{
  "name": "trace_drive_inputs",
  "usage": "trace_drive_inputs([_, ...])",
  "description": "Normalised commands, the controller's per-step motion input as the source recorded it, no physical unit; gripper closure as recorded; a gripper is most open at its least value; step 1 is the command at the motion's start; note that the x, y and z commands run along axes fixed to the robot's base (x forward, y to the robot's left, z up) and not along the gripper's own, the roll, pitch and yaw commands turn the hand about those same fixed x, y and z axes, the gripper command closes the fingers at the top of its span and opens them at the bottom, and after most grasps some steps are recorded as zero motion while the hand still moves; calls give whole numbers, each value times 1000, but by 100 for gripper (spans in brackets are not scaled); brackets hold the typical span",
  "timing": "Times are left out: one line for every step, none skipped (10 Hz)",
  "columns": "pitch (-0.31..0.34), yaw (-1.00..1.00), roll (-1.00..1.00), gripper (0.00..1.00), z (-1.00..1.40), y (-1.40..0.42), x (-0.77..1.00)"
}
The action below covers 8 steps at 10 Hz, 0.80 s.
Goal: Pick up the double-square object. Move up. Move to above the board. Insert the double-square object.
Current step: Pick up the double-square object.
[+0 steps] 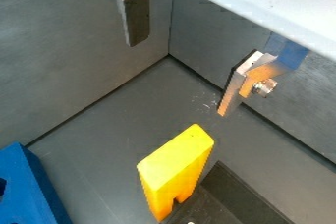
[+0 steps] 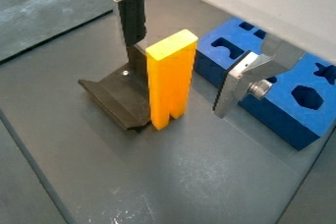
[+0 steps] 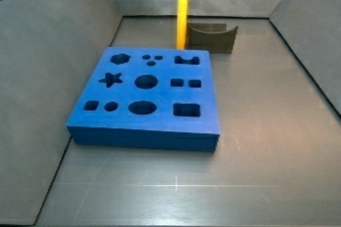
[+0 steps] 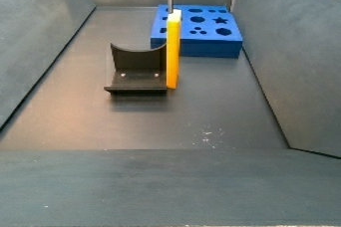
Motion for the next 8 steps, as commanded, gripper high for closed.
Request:
trace_drive_inputs([0,0,0,0,0,-54,-26])
trace_drive_inputs([-69,0,-50,0,-57,-49,554])
trace_drive_inputs([-40,23,0,0,-154,-46,929])
trace_drive_inputs([-93,3,0,0,-6,-111,1000])
trace_drive_inputs([-71,0,0,0,-34,-137,1000])
trace_drive_inputs([-27,0,0,0,-71,-143,1000])
trace_drive_inputs([-11,0,0,0,-91,-106,1000])
trace_drive_inputs([-6,0,0,0,-191,-140,1000])
